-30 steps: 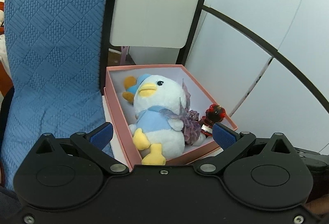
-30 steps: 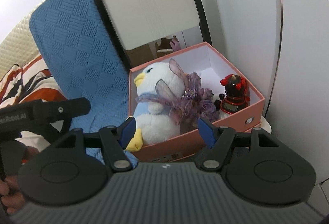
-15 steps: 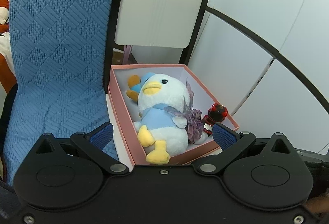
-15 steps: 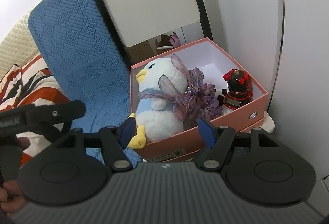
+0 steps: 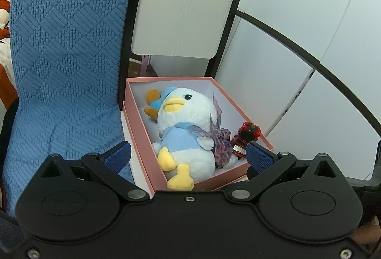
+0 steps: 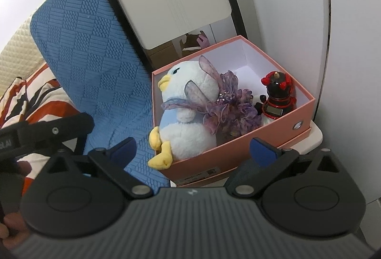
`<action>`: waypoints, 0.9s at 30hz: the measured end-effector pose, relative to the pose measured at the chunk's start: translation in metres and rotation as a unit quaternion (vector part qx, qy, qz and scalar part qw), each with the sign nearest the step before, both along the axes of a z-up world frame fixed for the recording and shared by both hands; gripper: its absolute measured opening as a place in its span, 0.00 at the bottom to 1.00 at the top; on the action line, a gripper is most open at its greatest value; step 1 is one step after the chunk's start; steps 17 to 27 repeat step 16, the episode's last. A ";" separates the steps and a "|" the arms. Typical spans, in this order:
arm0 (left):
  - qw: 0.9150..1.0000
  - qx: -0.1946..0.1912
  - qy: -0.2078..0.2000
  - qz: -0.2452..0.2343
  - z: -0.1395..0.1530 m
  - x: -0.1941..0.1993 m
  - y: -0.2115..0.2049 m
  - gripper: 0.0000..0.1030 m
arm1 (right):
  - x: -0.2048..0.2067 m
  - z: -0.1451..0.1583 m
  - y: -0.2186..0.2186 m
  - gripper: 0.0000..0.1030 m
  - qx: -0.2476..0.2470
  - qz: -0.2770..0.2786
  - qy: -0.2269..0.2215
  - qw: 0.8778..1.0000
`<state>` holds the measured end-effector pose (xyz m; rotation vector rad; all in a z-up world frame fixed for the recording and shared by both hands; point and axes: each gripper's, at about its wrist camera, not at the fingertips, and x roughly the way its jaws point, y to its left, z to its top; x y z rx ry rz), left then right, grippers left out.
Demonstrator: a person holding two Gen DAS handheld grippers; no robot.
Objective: Organize objects
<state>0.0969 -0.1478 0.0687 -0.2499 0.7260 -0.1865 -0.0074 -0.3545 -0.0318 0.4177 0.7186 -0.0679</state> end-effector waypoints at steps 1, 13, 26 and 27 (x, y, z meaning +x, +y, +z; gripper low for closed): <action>1.000 0.000 0.000 0.000 0.000 0.000 0.000 1.00 | 0.000 0.000 0.001 1.00 -0.001 0.000 0.000 1.000; 1.000 -0.007 -0.005 0.000 0.003 -0.001 0.001 1.00 | 0.000 0.000 0.002 1.00 -0.004 0.002 0.002 1.000; 1.000 -0.001 -0.007 -0.003 0.003 -0.001 -0.001 1.00 | 0.001 -0.001 0.002 1.00 0.001 0.004 0.003 1.000; 1.000 -0.001 -0.007 -0.003 0.003 -0.001 -0.001 1.00 | 0.001 -0.001 0.002 1.00 0.001 0.004 0.003 1.000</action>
